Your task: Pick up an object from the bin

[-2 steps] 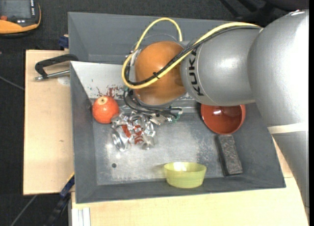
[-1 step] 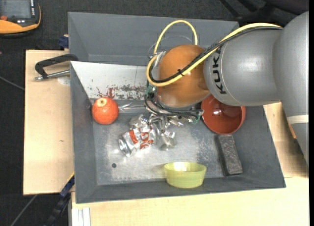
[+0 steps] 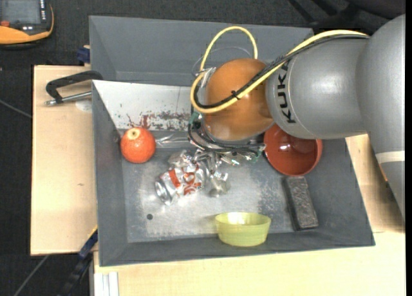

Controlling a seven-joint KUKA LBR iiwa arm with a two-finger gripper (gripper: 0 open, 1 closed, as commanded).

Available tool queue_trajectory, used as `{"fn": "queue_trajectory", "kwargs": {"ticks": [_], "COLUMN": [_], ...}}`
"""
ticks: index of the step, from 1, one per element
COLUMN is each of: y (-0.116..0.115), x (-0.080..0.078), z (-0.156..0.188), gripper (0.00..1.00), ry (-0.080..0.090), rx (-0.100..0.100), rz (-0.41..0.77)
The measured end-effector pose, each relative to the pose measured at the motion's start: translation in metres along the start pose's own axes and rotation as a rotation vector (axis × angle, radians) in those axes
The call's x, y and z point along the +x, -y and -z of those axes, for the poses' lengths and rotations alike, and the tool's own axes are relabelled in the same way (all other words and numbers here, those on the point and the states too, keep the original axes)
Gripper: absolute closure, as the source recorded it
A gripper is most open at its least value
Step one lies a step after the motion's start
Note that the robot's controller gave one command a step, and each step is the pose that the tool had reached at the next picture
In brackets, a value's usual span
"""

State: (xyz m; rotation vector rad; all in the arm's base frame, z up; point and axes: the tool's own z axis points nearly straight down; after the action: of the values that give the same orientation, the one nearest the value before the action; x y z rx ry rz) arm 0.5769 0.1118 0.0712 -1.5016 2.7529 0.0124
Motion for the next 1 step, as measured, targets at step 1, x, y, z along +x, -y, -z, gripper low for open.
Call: {"fn": "queue_trajectory", "kwargs": {"ticks": [1], "y": [0.0331], "x": [0.0379], "z": [0.0004], "gripper": [0.0], "ry": [0.004], "rx": [0.003], "rz": [0.108]}}
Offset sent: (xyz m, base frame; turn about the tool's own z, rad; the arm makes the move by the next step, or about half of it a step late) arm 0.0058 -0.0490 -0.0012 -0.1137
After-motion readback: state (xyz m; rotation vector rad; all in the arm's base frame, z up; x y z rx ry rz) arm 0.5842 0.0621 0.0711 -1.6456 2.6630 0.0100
